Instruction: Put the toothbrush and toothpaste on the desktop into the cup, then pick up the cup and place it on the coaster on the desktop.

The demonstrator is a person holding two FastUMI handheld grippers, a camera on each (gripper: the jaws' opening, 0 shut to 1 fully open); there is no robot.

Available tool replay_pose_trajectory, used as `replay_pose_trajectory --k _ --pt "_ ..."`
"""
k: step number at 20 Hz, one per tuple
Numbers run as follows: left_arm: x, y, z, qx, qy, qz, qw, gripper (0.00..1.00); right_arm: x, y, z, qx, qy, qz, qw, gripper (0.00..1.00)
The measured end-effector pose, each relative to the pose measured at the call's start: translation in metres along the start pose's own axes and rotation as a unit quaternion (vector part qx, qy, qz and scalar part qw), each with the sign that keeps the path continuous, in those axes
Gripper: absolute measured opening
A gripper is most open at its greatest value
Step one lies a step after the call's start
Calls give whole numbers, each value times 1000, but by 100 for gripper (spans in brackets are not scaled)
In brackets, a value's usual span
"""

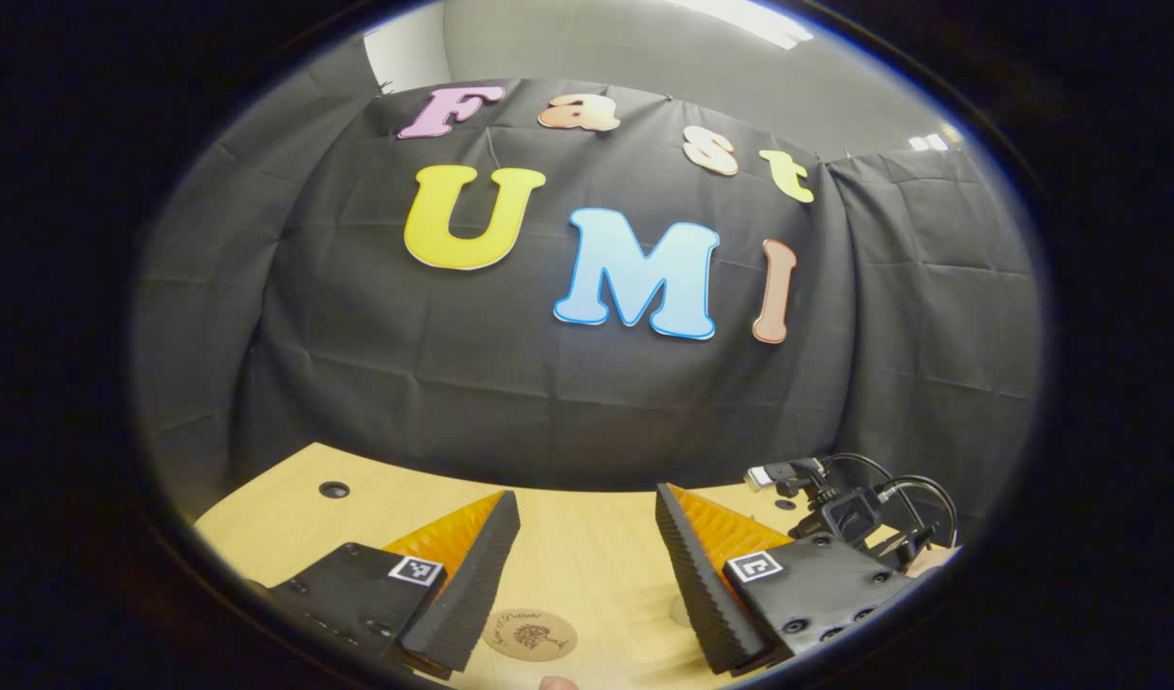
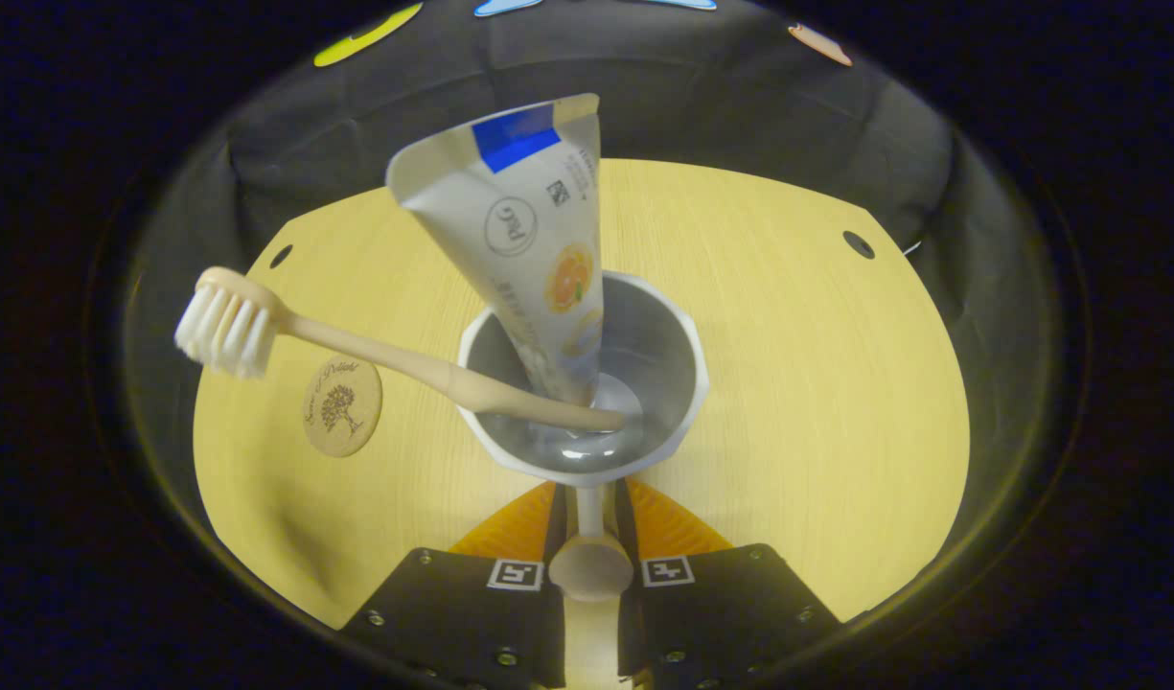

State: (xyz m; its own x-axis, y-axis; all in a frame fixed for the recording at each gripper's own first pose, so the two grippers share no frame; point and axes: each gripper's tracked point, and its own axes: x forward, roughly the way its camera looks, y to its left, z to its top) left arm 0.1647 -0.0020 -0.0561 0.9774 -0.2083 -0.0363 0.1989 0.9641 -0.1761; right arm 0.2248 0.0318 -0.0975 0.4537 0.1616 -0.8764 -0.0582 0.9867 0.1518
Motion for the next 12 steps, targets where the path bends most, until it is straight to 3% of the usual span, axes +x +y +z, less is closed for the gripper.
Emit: replay_pose_trajectory --k 11,12 --pt "-36 40 8 0 -1 42 999 92 -26 38 5 -44 -16 23 999 22" --pt "-41 44 7 -1 -1 47 999 92 -24 46 3 -50 -16 27 998 26"
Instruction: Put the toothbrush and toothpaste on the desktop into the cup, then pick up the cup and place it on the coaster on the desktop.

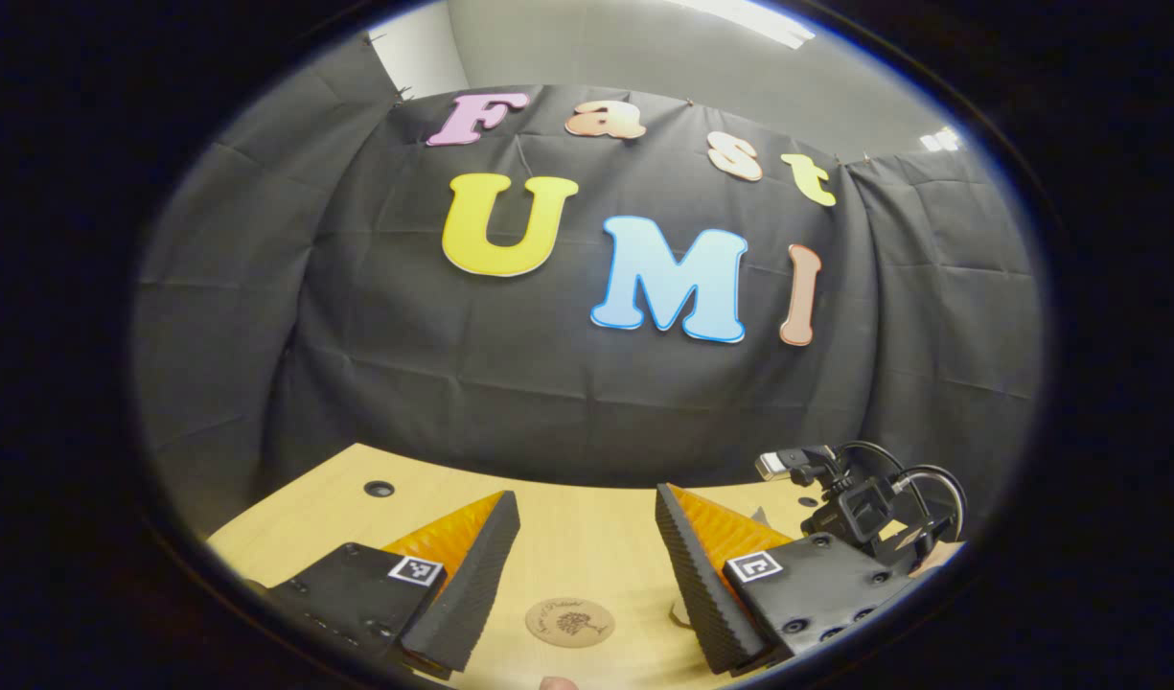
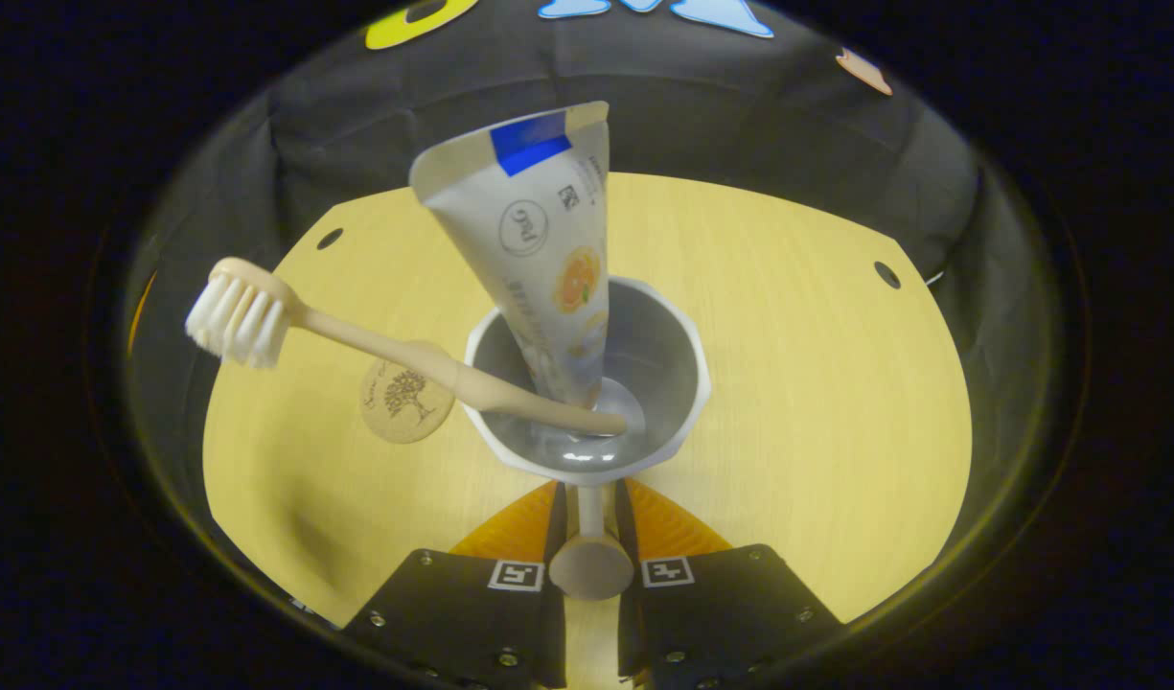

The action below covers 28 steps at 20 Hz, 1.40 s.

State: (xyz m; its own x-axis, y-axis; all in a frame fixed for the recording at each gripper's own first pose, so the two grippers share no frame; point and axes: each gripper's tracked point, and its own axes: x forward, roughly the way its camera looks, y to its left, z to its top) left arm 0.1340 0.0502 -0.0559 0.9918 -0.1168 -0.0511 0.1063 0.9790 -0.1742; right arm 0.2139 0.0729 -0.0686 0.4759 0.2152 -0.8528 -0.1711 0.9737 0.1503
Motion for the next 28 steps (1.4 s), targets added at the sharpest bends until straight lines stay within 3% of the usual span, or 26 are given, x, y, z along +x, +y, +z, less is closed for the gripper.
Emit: replay_pose_trajectory --k 1,16,28 --pt "-4 6 0 -2 -1 5 1000 92 2 8 3 -4 -2 6 1000 22" --pt "-41 75 18 2 -18 54 998 92 17 43 15 -64 -3 44 997 22" --pt "-54 102 18 -2 -16 74 997 92 24 56 30 -98 12 37 994 23"
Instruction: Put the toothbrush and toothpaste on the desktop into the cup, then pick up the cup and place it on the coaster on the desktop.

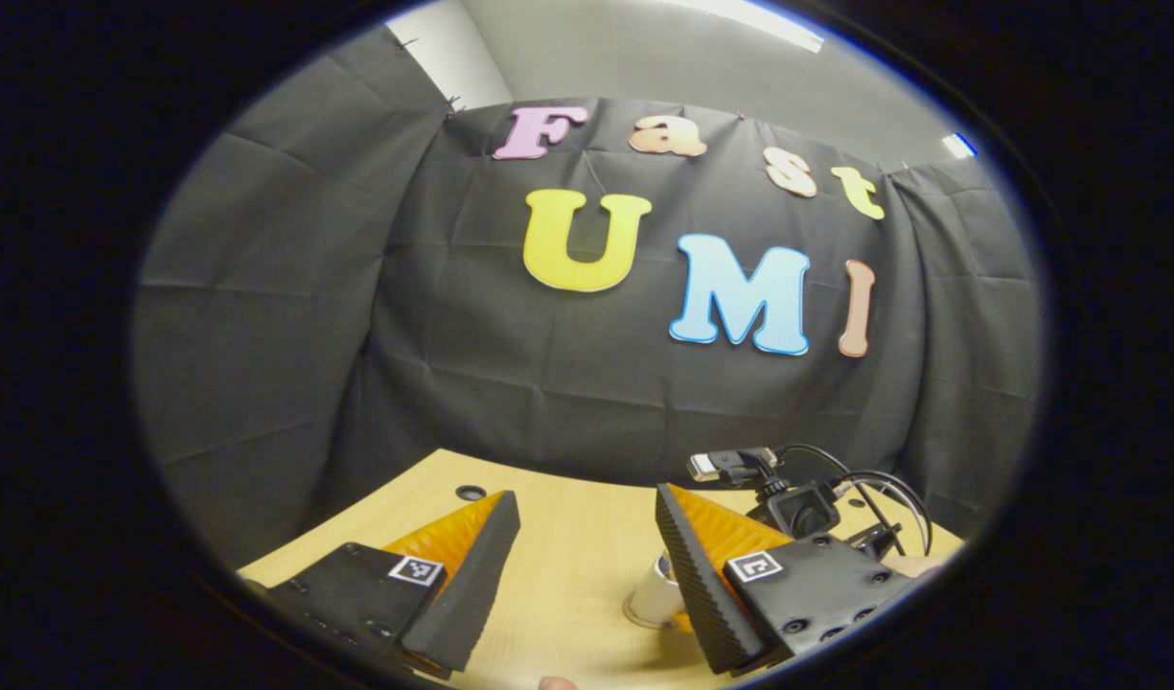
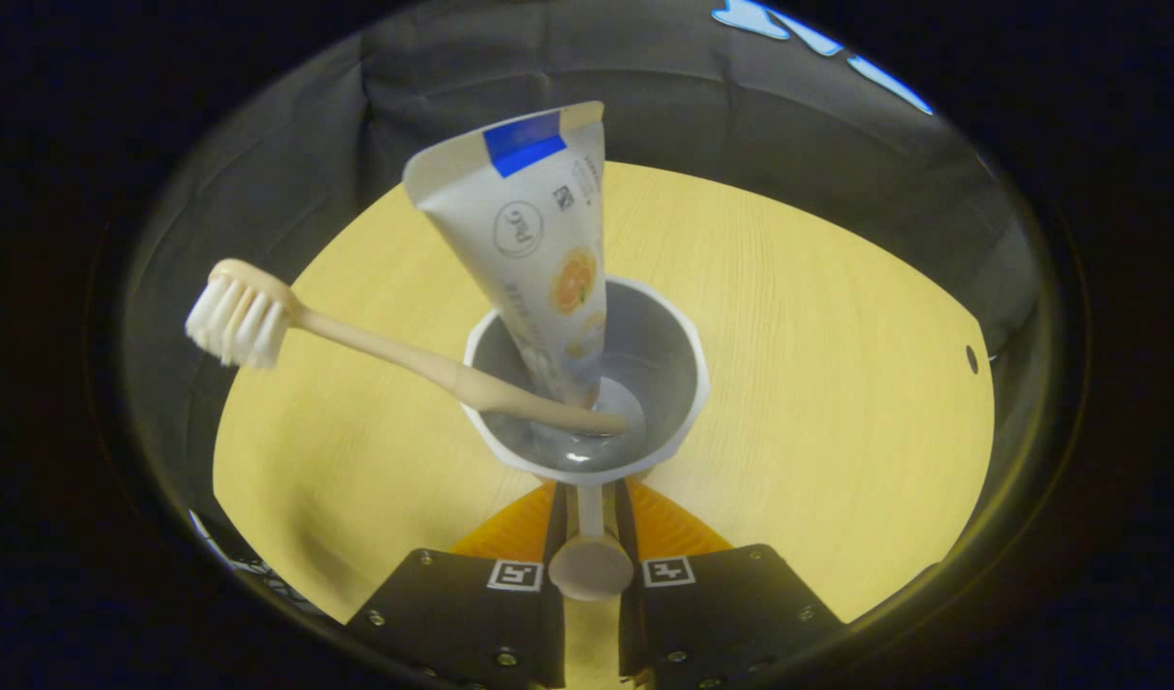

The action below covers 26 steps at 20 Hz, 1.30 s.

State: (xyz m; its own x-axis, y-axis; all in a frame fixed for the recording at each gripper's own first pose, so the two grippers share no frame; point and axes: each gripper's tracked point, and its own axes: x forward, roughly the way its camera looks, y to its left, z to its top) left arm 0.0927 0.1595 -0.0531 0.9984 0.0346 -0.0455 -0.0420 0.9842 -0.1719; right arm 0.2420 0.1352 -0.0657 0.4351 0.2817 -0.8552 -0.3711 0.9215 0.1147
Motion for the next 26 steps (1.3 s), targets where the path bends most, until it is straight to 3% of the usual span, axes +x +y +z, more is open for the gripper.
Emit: replay_pose_trajectory --k 3,4,6,7,8,9,11,13,17,22,26 --pt "-1 6 -1 1 2 3 1000 93 -11 5 2 0 -5 -1 1000 23" --pt "-2 6 -1 2 2 4 1000 92 -25 5 1 -1 -8 -1 1000 32" --pt "-2 5 1 5 2 4 1000 92 -60 3 3 0 -16 4 1000 31" --pt "-2 4 1 5 1 3 1000 92 -79 2 5 1 -20 8 1000 45" --pt "-2 2 3 6 1 1 1000 91 -77 4 -2 3 -25 13 1000 48" --pt "-2 0 4 7 0 -1 1000 91 -78 4 -4 4 -30 15 999 57" --pt "-3 -6 6 8 -1 -4 1000 91 -81 4 -11 7 -38 20 999 58" --pt "-4 -10 6 9 -2 -6 1000 91 -96 -2 -15 12 -47 18 999 71" --pt "-6 -22 7 14 -4 -11 1000 91 -133 -17 -19 36 -108 11 993 76" --pt "-11 -53 13 17 -5 -29 999 92 -194 -51 -10 51 -238 -27 969 75" --pt "-17 -83 19 21 -6 -46 999 92 -253 -87 8 52 -353 -79 931 75"
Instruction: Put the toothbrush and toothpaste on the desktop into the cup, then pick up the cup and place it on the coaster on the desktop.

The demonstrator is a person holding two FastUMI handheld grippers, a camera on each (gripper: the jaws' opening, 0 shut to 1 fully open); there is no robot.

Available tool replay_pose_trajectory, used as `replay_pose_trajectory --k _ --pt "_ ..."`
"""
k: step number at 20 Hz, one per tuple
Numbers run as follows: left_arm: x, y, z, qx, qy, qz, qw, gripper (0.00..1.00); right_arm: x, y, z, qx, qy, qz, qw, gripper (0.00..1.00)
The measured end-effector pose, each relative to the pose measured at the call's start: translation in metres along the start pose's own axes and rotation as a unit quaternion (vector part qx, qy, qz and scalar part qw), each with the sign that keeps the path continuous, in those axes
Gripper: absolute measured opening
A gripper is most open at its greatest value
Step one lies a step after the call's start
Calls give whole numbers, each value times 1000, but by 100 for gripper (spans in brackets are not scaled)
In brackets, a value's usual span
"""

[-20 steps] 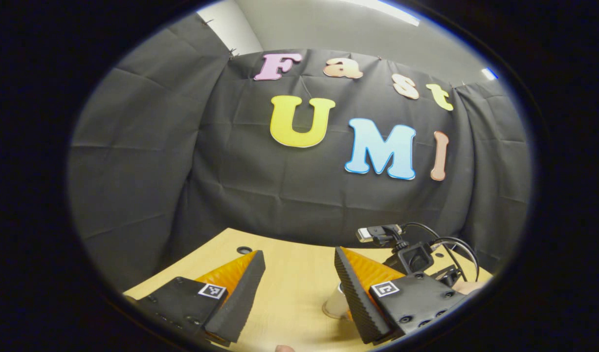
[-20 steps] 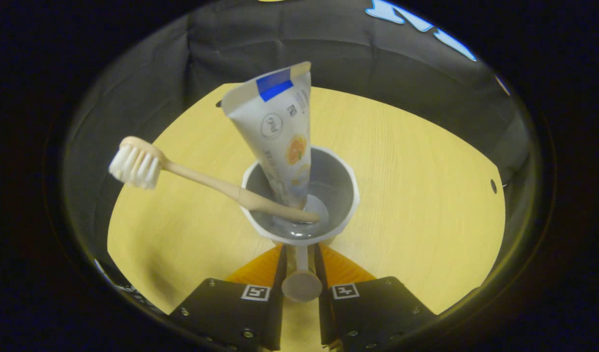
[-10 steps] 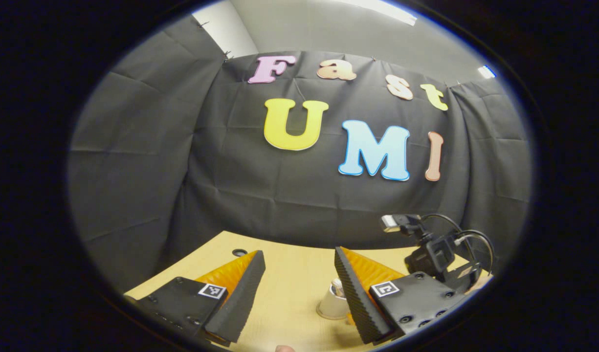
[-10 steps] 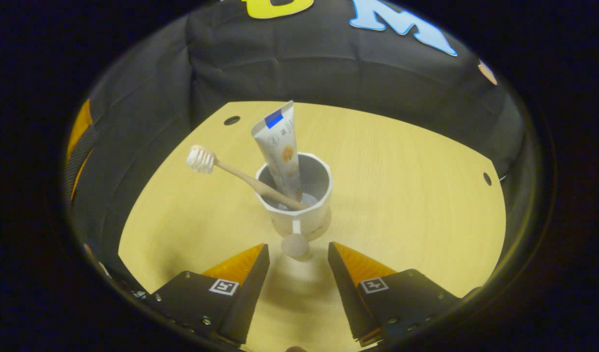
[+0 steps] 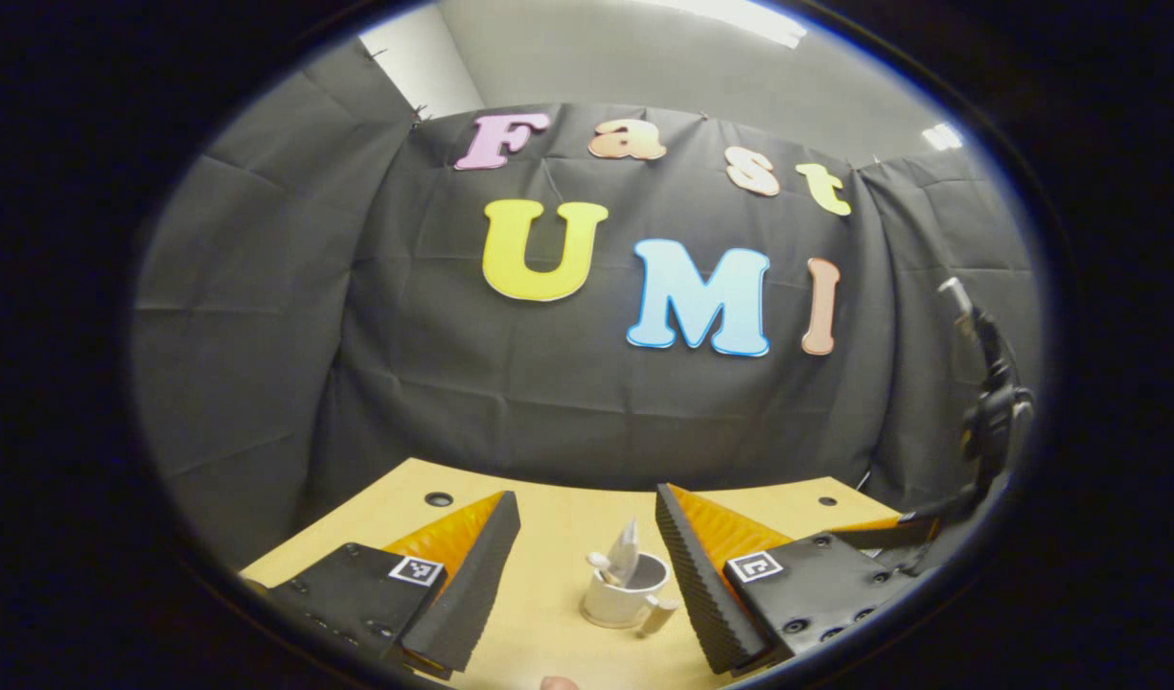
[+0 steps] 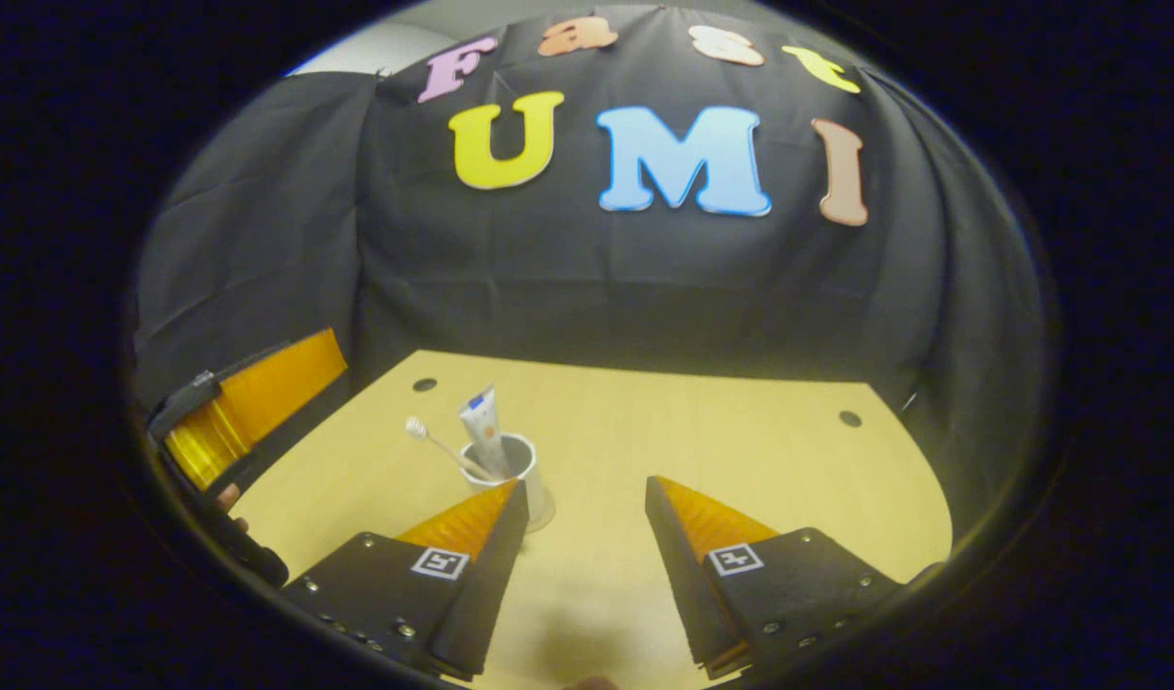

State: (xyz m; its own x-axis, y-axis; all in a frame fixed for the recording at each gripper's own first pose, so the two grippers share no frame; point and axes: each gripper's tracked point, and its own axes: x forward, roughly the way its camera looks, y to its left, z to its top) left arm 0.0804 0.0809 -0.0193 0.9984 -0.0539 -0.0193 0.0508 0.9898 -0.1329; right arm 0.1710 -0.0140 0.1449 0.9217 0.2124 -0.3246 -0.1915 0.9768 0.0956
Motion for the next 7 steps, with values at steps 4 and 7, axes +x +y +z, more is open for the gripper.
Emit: replay_pose_trajectory --k 4,7 --pt "-9 -30 13 1 -10 -12 1000 92 -27 -31 44 0 -84 -35 996 75" --pt "-16 -48 20 4 -21 -15 1000 92 -43 -51 61 -11 -116 -56 992 75"
